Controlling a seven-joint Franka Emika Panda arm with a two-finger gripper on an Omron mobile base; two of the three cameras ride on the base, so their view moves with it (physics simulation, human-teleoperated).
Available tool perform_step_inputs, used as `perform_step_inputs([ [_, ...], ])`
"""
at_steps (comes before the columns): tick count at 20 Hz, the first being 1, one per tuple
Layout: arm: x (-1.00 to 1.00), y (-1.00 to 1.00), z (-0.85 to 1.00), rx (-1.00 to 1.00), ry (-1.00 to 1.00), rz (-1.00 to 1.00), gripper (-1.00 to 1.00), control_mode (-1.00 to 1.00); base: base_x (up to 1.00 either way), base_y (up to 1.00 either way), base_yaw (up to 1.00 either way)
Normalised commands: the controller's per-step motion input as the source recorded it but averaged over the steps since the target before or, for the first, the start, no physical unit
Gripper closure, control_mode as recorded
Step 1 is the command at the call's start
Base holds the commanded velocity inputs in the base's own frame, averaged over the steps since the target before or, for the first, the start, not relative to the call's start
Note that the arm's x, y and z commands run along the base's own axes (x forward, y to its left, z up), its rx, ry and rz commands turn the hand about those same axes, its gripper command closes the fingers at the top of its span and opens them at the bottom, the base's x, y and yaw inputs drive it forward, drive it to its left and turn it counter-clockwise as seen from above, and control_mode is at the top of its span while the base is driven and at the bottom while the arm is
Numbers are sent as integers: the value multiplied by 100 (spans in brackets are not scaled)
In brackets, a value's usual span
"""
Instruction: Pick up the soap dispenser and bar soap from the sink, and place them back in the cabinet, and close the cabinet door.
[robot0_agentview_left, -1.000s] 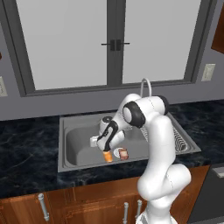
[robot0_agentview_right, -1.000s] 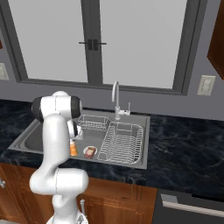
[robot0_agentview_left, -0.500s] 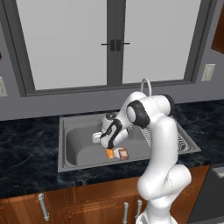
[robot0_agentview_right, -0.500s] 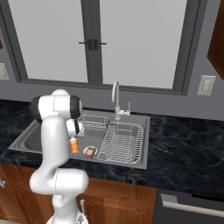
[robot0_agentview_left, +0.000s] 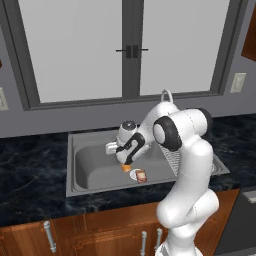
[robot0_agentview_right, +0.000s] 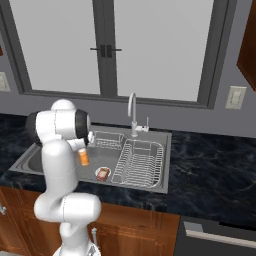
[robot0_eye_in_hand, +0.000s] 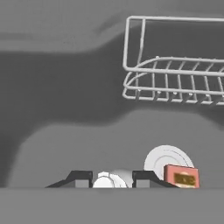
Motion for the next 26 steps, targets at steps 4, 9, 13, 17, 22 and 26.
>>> perform_step_inputs([
  [4,-19,-2,66,0,-6,0,100,-100,0,0,0],
  [9,-33,-4,66,0,-5,0,100,-100,0,0,0],
  [13,-34,-6,74,0,-5,0,100,-100,0,0,0],
  [17,-23,-9,75,0,-2,0,100,-100,0,0,0],
  [22,-23,-14,69,0,0,0,100,-100,0,0,0],
  [26,-36,-18,53,0,0,0,100,-100,0,0,0],
])
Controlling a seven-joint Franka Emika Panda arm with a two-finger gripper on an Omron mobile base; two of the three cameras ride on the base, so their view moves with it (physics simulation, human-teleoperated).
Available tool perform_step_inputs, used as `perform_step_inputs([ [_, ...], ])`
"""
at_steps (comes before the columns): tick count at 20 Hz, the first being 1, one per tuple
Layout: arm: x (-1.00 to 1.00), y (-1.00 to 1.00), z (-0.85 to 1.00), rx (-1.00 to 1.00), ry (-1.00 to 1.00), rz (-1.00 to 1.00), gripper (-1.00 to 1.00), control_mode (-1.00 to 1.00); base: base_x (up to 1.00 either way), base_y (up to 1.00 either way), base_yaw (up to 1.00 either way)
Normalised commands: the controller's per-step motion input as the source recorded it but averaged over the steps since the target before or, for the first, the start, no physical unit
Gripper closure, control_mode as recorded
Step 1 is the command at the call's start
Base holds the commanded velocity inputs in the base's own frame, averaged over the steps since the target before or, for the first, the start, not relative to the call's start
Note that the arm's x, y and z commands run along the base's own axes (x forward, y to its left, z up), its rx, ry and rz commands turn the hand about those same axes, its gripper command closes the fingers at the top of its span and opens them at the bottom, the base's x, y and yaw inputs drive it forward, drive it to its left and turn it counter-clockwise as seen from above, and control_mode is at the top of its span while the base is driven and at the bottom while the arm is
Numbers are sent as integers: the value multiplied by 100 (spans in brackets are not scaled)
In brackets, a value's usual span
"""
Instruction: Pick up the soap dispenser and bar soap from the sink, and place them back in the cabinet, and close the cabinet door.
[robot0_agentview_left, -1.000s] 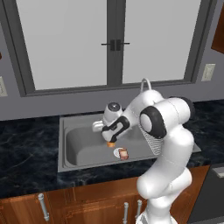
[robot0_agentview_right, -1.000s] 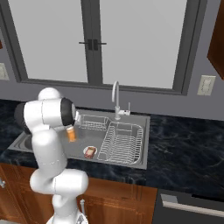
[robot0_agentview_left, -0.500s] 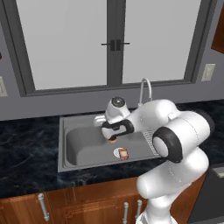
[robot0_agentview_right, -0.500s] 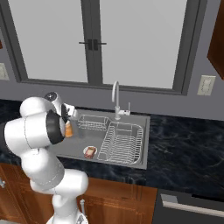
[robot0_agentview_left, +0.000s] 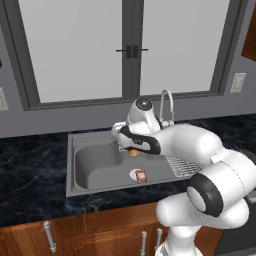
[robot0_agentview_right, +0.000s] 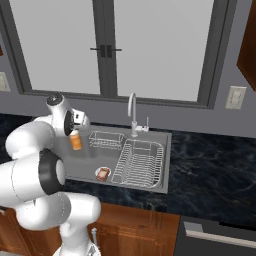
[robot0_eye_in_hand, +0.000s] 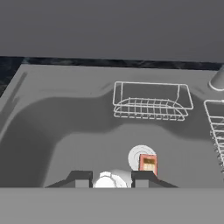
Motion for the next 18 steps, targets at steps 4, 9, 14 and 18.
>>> perform_step_inputs([
  [4,-41,-20,48,0,0,0,100,-100,0,0,0],
  [9,-28,-14,56,0,-1,0,100,-100,0,0,0],
  [14,-21,-11,64,0,0,0,100,-100,0,0,0],
  [18,-31,-16,60,0,-1,0,100,-100,0,0,0],
])
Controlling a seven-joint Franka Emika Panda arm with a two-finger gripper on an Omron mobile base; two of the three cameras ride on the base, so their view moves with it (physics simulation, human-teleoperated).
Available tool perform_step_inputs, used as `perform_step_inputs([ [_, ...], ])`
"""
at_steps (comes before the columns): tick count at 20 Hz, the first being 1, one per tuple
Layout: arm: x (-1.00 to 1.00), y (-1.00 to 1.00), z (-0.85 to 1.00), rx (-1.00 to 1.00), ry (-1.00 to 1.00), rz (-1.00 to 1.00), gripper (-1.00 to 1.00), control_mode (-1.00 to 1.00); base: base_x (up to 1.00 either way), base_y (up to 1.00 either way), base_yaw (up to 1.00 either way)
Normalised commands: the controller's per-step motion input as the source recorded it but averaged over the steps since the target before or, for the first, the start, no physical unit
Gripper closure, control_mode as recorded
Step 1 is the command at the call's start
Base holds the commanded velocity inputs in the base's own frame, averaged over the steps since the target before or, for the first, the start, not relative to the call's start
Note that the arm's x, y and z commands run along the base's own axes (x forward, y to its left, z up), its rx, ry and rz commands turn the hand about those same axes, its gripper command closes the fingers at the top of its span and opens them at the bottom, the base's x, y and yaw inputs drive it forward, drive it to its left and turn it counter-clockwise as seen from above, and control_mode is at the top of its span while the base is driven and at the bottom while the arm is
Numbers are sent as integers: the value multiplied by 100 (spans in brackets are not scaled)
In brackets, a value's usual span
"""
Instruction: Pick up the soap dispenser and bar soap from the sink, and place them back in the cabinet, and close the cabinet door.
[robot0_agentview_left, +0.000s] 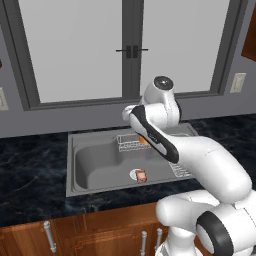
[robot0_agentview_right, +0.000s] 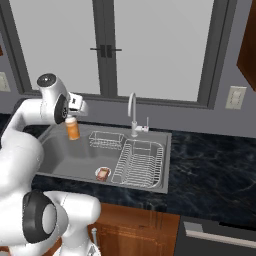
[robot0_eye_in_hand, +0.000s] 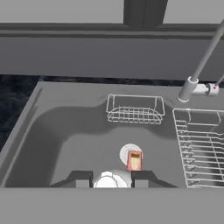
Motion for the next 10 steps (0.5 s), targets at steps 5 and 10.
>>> perform_step_inputs([
  [5,-34,-16,57,0,0,0,100,-100,0,0,0],
  [10,-31,-16,45,0,0,0,100,-100,0,0,0],
])
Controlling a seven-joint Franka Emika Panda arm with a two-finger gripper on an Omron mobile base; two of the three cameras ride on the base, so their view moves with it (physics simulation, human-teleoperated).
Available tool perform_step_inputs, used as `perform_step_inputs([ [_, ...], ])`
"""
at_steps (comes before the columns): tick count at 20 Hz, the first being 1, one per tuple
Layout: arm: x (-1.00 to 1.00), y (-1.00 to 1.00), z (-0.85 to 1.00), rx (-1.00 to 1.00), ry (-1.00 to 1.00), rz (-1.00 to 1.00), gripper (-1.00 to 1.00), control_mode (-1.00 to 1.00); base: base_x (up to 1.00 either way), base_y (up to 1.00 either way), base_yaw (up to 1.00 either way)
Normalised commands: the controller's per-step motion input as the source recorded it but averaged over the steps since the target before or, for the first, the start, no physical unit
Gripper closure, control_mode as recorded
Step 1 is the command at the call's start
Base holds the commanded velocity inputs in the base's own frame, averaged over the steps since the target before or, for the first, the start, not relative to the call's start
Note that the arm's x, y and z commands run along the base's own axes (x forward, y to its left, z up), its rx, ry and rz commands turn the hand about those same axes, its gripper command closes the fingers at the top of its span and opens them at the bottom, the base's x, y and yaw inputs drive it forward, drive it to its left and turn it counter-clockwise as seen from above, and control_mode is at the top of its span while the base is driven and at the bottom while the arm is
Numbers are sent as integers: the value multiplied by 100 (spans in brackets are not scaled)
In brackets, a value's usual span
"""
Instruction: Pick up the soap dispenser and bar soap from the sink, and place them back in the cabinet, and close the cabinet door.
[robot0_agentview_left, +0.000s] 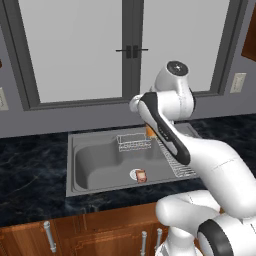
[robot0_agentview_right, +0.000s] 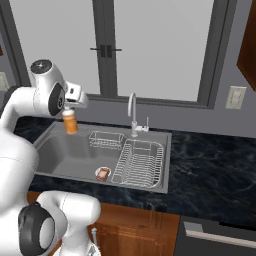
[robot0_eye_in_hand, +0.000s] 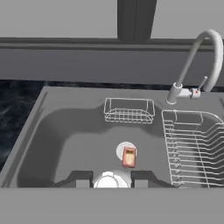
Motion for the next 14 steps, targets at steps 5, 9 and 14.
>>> perform_step_inputs([
  [5,-35,-18,41,0,0,0,100,-100,0,0,0],
  [9,-39,-25,37,0,0,0,100,-100,0,0,0],
  [14,-49,-30,31,0,-1,0,100,-100,0,0,0],
])
